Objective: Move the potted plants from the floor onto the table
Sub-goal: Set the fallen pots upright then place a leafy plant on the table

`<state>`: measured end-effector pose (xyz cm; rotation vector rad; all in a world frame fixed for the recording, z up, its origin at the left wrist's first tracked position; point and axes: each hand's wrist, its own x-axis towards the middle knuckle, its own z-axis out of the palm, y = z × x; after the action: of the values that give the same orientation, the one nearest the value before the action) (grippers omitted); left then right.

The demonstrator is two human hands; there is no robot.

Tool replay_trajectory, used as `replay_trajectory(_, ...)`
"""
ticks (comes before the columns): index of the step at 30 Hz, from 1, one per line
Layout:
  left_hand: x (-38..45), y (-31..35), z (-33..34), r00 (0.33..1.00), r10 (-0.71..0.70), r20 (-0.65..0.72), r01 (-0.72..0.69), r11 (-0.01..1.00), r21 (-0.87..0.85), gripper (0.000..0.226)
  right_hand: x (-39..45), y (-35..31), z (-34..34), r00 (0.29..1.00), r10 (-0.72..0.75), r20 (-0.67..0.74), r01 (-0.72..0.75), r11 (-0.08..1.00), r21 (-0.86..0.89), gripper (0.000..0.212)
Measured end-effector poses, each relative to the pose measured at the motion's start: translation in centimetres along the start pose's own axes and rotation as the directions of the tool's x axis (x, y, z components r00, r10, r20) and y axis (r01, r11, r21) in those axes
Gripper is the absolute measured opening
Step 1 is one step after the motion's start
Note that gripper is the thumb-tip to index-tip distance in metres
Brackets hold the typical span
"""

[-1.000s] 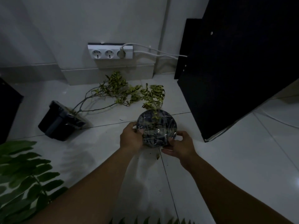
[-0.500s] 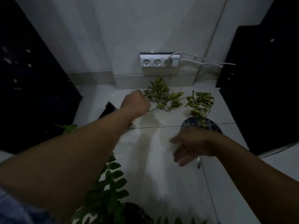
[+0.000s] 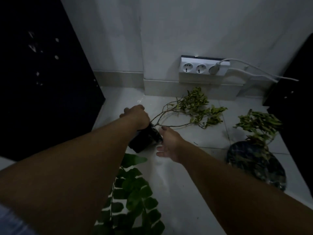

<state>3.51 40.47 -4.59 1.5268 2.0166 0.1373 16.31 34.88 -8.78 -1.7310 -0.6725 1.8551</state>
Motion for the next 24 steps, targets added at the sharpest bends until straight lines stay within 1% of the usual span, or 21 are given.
replay_trajectory(2, 0.6, -0.6, 0.3, 0.999, -0.020, -0.025, 0.017, 0.996, -0.085, 0.051, 1.3, 0.4, 0.5, 1.000, 0.008, -0.001, -0.008, 0.999, 0.045, 0.048)
replay_trajectory(4, 0.7, -0.8, 0.5, 0.998, -0.018, -0.057, 0.010, 0.992, -0.129, 0.045, 1.8, 0.7, 0.9, 1.000, 0.016, -0.004, -0.016, 0.992, 0.121, 0.045)
replay_trajectory(7, 0.1, -0.8, 0.6, 0.997, -0.019, -0.074, 0.009, 0.990, -0.139, 0.040, 1.4, 1.0, 1.0, 1.000, 0.027, -0.008, -0.024, 0.973, 0.231, 0.025)
replay_trajectory(9, -0.5, -0.8, 0.3, 0.998, -0.042, -0.056, 0.033, 0.989, -0.141, 0.040, 0.9, 1.3, 0.9, 1.000, 0.029, -0.010, -0.025, 0.964, 0.266, 0.020)
replay_trajectory(12, -1.7, -0.7, -0.8, 0.998, -0.052, -0.025, 0.048, 0.988, -0.149, 0.042, -0.6, 1.6, 1.1, 1.000, 0.004, 0.015, -0.008, 0.952, 0.305, 0.026)
replay_trajectory(16, -3.8, -0.1, -2.4, 0.998, -0.034, -0.055, 0.021, 0.976, -0.219, 0.031, -3.4, 0.5, 1.0, 0.998, -0.049, 0.030, 0.036, 0.937, 0.347, 0.032)
replay_trajectory(24, -9.8, 2.0, -7.7, 0.994, 0.046, -0.097, -0.074, 0.950, -0.304, 0.019, -11.5, -2.6, 0.6, 0.984, -0.179, 0.002, 0.170, 0.940, 0.294, 0.024)
